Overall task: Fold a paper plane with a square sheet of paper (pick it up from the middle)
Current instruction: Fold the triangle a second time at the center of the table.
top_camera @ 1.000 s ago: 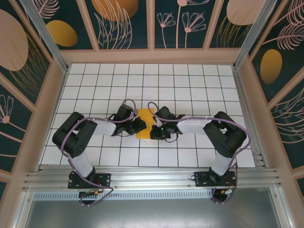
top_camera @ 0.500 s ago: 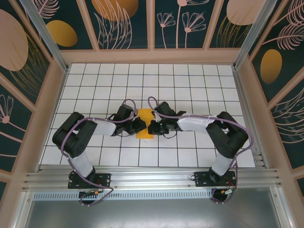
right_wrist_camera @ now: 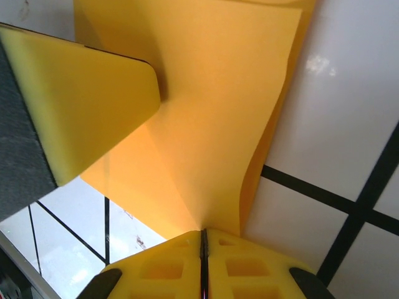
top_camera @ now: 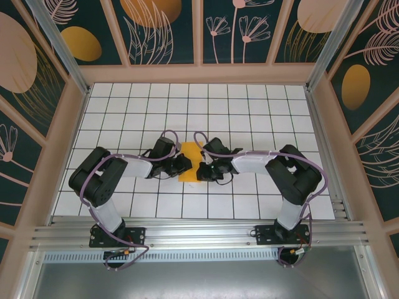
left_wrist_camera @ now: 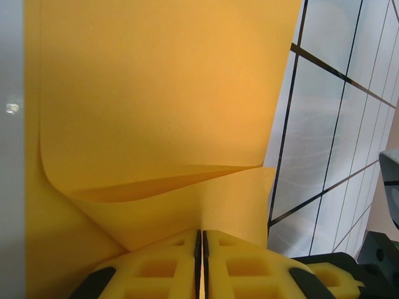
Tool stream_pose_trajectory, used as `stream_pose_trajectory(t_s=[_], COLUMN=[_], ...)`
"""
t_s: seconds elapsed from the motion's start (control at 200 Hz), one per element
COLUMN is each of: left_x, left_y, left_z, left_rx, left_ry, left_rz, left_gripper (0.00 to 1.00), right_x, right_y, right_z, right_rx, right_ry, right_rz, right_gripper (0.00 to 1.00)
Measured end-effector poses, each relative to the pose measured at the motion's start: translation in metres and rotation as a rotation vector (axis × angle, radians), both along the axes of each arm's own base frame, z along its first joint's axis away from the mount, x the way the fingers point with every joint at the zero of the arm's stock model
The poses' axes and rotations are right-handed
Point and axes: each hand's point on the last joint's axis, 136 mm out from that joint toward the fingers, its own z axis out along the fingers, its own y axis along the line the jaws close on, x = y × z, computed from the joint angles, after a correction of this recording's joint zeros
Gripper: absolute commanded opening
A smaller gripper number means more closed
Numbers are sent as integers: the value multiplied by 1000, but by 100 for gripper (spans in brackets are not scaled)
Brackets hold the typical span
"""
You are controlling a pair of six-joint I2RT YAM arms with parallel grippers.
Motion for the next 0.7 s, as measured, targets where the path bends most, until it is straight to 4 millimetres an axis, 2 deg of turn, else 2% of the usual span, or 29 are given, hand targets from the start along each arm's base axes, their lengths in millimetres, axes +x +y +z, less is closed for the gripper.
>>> stream_pose_trajectory(t_s=[0.701], left_x=[5], left_y=[0], left_z=[1], left_rx=[36], left_ry=[-11], left_rz=[6], left_gripper=[17], right_x=[-1], right_y=[-1], right_z=[-5], right_rx=[-6], right_ry=[5], right_rz=[0], right_gripper=[9])
